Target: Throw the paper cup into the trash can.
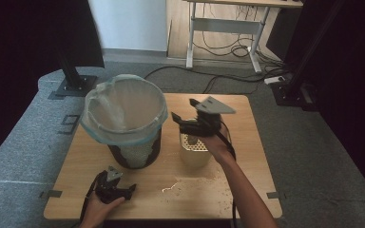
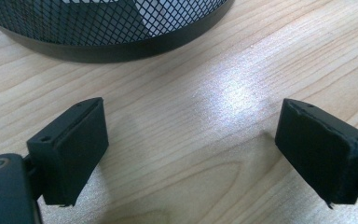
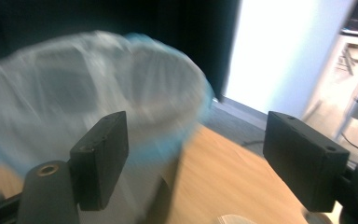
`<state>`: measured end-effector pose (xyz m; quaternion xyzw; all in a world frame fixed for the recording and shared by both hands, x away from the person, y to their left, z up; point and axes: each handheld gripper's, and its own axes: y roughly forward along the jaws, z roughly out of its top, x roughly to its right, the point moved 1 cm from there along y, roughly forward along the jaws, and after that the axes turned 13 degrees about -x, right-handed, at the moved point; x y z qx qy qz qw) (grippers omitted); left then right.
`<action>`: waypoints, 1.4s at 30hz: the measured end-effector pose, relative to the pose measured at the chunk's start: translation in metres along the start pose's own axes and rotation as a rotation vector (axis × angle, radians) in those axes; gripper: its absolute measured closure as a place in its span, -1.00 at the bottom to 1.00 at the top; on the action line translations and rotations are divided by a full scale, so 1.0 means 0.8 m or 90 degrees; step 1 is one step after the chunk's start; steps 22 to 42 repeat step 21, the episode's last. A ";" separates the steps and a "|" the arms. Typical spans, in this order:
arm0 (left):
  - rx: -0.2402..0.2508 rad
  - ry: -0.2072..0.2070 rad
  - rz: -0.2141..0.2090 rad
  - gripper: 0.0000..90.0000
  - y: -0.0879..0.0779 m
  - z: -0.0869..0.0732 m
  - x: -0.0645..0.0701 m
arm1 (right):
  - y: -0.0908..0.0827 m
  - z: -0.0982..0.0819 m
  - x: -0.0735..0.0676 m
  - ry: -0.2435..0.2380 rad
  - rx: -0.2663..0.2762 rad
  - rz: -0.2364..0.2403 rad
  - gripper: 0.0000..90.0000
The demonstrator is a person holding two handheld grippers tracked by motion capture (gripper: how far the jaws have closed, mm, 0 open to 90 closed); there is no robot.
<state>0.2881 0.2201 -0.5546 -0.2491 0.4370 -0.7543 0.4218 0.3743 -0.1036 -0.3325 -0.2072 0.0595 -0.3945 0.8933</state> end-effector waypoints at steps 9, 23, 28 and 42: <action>-0.001 0.002 0.001 -0.80 0.000 0.000 0.000 | -0.052 -0.124 0.047 0.049 -0.021 -0.064 -0.45; 0.000 -0.005 0.003 -0.80 0.001 0.001 0.000 | -0.063 -0.227 0.069 0.118 -0.066 -0.091 -0.44; 0.000 -0.005 0.003 -0.80 0.001 0.001 0.000 | -0.063 -0.227 0.069 0.118 -0.066 -0.091 -0.44; 0.000 -0.005 0.003 -0.80 0.001 0.001 0.000 | -0.063 -0.227 0.069 0.118 -0.066 -0.091 -0.44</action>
